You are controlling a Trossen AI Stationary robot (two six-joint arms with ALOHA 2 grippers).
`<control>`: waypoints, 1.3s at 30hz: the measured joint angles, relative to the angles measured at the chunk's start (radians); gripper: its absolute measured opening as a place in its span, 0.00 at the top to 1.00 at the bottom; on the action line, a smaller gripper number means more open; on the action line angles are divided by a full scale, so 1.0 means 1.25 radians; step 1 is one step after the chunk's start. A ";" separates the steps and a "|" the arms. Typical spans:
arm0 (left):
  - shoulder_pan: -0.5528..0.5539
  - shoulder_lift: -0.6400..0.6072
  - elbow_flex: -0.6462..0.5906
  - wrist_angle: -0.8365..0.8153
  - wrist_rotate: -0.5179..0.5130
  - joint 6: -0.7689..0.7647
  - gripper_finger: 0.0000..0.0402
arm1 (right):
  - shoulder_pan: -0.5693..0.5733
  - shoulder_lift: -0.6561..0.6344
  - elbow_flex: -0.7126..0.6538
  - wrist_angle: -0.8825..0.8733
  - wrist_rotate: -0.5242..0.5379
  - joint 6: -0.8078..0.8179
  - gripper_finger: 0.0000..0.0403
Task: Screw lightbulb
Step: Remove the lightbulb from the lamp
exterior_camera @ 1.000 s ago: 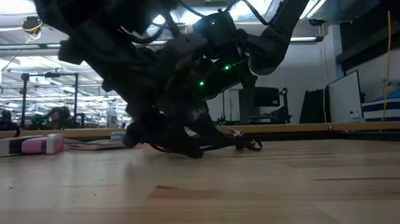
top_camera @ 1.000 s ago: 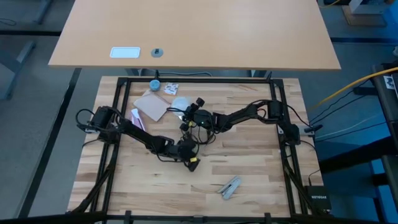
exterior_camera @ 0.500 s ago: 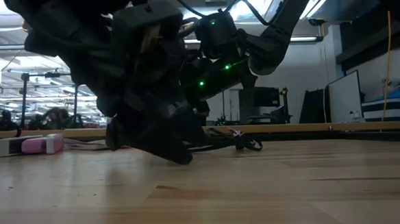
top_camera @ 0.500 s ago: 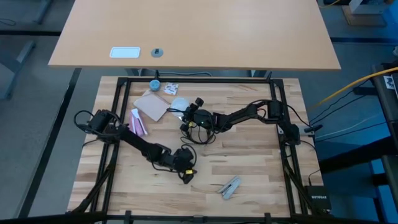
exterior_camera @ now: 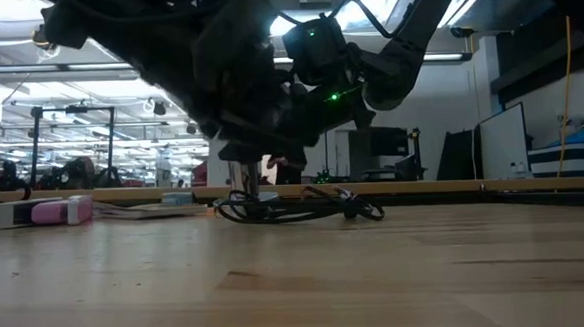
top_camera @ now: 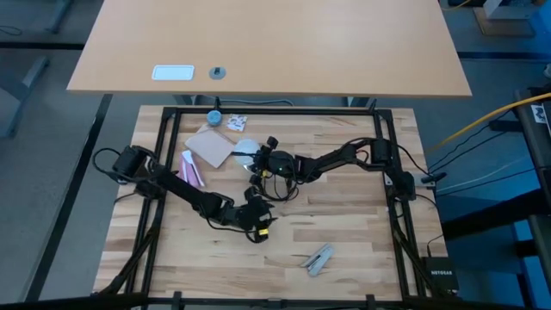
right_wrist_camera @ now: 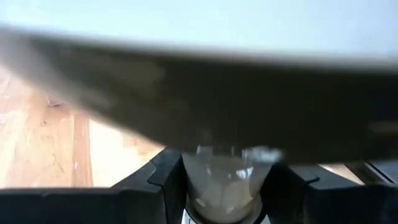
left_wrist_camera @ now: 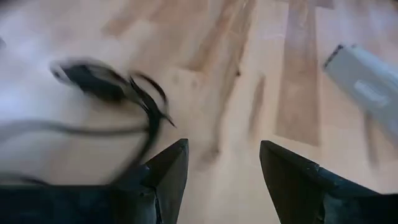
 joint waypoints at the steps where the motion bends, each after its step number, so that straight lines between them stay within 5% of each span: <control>1: 0.003 -0.002 0.000 -0.001 -0.014 0.043 0.52 | 0.000 0.000 -0.001 0.002 -0.002 0.003 0.59; 8: 0.019 0.000 0.000 -0.091 -0.005 0.151 0.52 | -0.001 0.000 0.000 -0.007 0.017 0.031 0.59; 26: -0.053 -0.009 0.001 -0.227 -0.001 0.114 0.52 | -0.001 0.000 0.000 0.003 -0.126 -0.053 0.59; 35: -0.102 -0.091 0.001 -0.308 -0.014 0.070 0.52 | -0.001 0.000 0.000 0.007 -0.127 -0.052 0.59; 39: -0.094 -0.118 0.000 -0.367 -0.074 0.146 0.52 | -0.001 0.000 0.000 0.009 -0.127 -0.052 0.59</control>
